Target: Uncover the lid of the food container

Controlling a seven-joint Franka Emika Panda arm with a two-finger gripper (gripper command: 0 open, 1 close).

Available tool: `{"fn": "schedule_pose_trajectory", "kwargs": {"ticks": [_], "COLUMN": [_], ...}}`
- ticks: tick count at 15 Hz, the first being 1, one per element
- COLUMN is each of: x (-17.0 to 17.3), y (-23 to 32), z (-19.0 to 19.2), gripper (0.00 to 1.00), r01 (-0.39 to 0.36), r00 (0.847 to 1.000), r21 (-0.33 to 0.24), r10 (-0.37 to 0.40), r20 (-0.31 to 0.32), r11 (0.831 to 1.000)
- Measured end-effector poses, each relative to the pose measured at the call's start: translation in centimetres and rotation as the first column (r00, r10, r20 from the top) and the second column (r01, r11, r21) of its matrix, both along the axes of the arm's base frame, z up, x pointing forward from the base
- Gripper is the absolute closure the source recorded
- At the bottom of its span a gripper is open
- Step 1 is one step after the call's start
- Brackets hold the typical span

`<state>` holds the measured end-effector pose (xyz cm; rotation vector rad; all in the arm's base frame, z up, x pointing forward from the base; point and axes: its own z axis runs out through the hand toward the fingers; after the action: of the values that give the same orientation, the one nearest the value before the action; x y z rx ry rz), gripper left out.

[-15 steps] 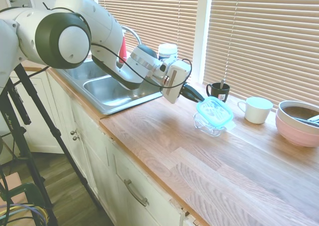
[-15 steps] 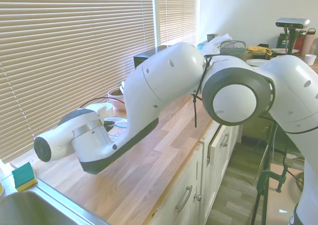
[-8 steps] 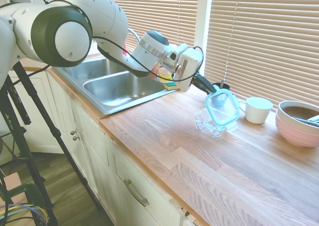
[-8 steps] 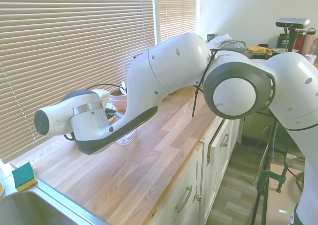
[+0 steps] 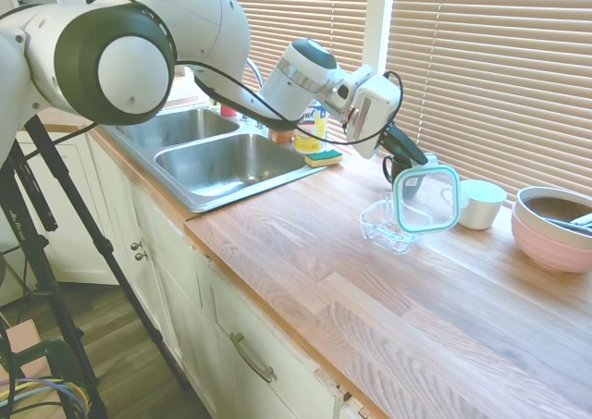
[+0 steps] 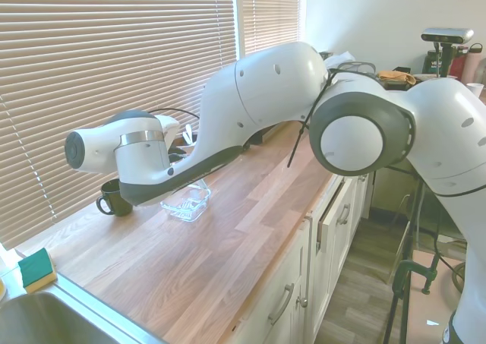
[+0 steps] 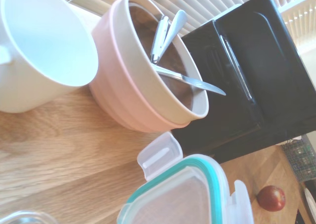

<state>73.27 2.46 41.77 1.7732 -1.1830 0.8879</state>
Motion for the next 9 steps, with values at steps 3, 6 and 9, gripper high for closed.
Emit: {"fn": "schedule_pose_trajectory", "kwargs": {"ticks": [3,6,9], "x": [-0.5,-1.2,-2.3], "y": [-0.9,-1.2,0.2], "z": [2.6,5.3,7.8], "gripper": [1.0,1.0,1.0], "r01": [0.026,0.03,0.014], "r00": [0.999,0.997,0.995], "r21": [0.001,0.004,0.002], "r10": [-0.026,-0.031,-0.014], "r20": [0.037,0.068,0.094], "r11": [1.0,1.0,1.0]}}
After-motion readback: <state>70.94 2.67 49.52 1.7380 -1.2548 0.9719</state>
